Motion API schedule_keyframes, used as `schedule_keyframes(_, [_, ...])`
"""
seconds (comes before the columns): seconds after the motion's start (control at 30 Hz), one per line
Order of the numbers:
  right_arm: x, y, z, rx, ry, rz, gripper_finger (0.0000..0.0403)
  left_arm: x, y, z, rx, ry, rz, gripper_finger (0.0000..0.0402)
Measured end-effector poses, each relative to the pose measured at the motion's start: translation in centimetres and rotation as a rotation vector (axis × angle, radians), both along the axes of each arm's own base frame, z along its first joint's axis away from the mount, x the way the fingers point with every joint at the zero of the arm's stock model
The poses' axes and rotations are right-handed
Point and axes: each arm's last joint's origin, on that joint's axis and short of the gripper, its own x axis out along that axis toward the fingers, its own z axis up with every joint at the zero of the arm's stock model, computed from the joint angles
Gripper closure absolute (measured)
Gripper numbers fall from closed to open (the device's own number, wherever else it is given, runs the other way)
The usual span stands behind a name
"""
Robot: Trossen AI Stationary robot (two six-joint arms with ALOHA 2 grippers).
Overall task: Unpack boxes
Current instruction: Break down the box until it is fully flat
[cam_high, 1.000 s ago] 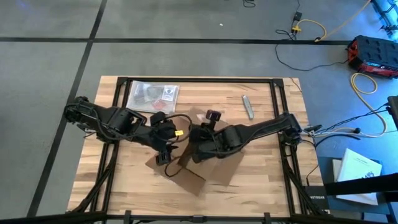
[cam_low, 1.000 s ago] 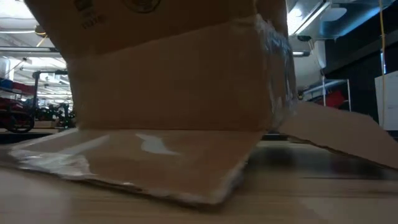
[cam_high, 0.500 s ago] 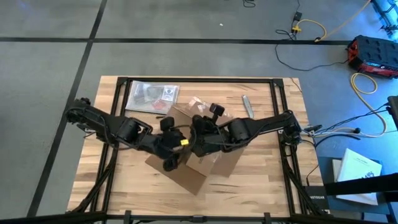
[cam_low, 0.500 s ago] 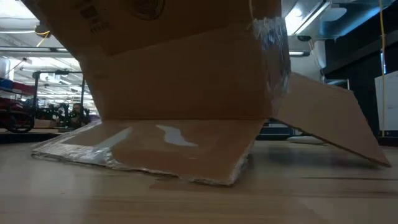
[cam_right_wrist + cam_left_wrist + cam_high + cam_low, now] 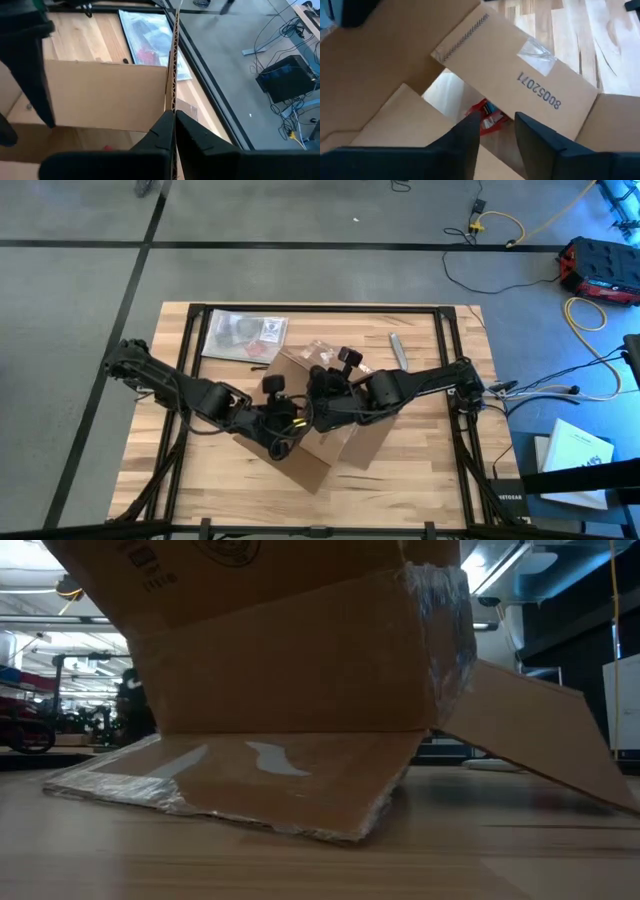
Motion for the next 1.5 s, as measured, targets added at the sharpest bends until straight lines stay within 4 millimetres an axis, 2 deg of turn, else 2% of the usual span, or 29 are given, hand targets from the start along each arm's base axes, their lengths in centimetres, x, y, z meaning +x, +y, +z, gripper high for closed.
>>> schedule_keyframes(0.23, [-0.1, 0.0, -0.1, 0.002, 0.014, 0.003, 0.0403, -0.3, -0.3, -0.7, -0.037, 0.009, 0.031, 0.0344])
schedule_keyframes(0.5, [-0.8, -0.2, 0.0, -0.004, 0.066, 0.01, 0.0403, -3.3, -2.4, 1.4, -0.09, -0.054, -0.064, 0.0384])
schedule_keyframes(0.7, [-1.0, -0.3, 0.1, -0.013, 0.086, 0.022, 0.0403, -5.8, -3.2, 3.3, -0.08, -0.096, -0.181, 0.0391])
schedule_keyframes(0.87, [-1.0, -0.5, 0.1, -0.007, 0.095, 0.024, 0.0403, -6.5, -2.9, 3.0, -0.007, -0.027, -0.213, 0.0377])
schedule_keyframes(0.97, [-0.9, -0.8, 0.1, 0.006, 0.102, 0.023, 0.0403, -6.5, -2.8, 3.0, 0.011, -0.018, -0.216, 0.0352])
schedule_keyframes(1.07, [-0.8, -1.0, 0.0, 0.023, 0.111, 0.027, 0.0403, -6.7, -2.9, 2.9, 0.003, -0.002, -0.232, 0.0311])
schedule_keyframes(1.37, [-0.6, -1.9, 0.0, 0.034, 0.126, 0.025, 0.0403, -7.6, -4.1, 2.6, 0.036, 0.041, -0.326, 0.0133])
schedule_keyframes(1.5, [-0.5, -2.1, 0.0, 0.05, 0.129, 0.025, 0.0403, -7.8, -4.8, 1.7, 0.102, 0.099, -0.369, 0.0101])
